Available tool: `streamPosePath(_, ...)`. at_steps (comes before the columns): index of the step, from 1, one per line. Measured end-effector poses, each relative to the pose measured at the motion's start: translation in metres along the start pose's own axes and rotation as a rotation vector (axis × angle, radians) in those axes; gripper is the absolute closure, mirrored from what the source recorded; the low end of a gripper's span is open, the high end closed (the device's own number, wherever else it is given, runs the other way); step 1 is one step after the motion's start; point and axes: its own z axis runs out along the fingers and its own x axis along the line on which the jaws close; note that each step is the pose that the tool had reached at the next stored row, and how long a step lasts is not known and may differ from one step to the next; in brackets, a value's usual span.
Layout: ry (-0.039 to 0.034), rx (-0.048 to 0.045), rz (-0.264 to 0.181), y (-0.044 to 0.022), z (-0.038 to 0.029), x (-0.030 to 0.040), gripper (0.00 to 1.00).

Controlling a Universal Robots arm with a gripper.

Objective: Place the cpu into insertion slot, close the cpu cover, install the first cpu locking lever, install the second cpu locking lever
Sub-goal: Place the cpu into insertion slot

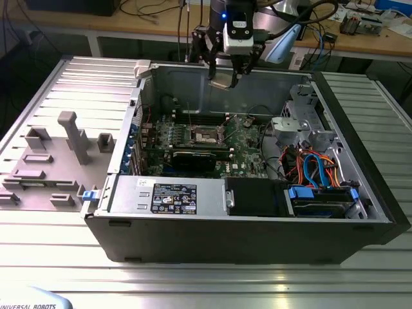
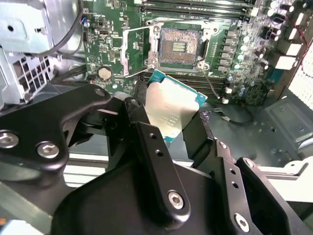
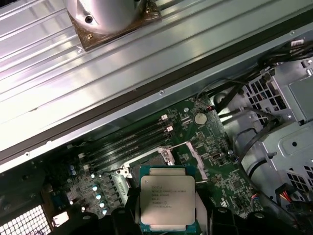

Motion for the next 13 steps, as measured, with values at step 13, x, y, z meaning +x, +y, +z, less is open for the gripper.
streamPosePath(13, -0.0101, -0.0021, 0.113, 0.0, 0.0001, 0.0, 0.46)
